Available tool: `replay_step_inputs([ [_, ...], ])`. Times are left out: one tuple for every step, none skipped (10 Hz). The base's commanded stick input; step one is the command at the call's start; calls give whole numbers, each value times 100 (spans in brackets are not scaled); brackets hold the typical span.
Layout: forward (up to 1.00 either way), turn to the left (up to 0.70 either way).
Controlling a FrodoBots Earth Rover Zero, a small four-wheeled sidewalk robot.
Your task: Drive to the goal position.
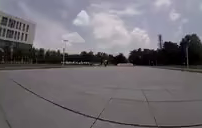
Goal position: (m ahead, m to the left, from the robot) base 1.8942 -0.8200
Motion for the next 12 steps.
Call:
replay_step_inputs([
  [50,-2],
  [50,-2],
  [50,-2],
  [50,-2],
  [50,-2],
  [50,-2],
  [50,-2],
  [50,-2],
  [50,-2],
  [50,-2],
  [50,-2],
  [50,-2],
])
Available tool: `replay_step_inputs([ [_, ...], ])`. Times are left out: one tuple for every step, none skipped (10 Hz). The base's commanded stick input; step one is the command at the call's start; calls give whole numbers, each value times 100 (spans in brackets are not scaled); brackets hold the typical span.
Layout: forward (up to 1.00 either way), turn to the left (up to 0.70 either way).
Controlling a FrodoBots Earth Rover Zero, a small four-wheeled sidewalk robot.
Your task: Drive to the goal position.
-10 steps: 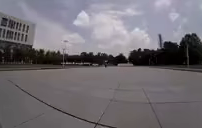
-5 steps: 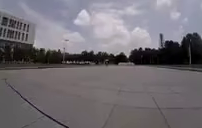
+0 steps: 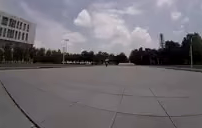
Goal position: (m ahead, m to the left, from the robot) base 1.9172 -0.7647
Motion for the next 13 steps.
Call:
replay_step_inputs([
  [50,-2],
  [50,-2],
  [50,-2],
  [50,-3],
  [50,-15],
  [50,-27],
  [50,-39],
  [50,-51],
  [50,-22],
  [50,-2],
  [50,-2],
  [50,-2],
  [50,-2],
])
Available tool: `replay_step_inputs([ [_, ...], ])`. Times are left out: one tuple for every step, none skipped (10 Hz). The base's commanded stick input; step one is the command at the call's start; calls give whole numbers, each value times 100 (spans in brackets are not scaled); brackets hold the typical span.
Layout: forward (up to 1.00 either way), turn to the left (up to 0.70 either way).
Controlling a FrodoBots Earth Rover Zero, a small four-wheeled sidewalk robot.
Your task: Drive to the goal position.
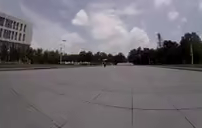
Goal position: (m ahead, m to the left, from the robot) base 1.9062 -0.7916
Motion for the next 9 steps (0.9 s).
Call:
replay_step_inputs([
  [50,-2],
  [50,-2],
  [50,-2],
  [50,-2],
  [50,-2],
  [50,-2],
  [50,-2],
  [50,-2],
  [50,-2],
])
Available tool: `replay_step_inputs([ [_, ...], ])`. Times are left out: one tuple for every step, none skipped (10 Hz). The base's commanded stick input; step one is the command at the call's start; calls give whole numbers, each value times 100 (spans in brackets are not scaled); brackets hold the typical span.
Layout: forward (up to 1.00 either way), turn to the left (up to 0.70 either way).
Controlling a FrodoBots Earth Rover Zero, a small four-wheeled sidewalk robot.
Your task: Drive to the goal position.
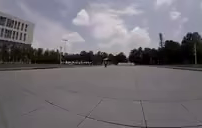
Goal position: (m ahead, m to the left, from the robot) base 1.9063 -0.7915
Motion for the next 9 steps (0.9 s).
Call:
replay_step_inputs([
  [50,-2],
  [50,-2],
  [50,-2],
  [50,-2],
  [50,-2],
  [50,-2],
  [50,-2],
  [50,-7],
  [50,-21],
])
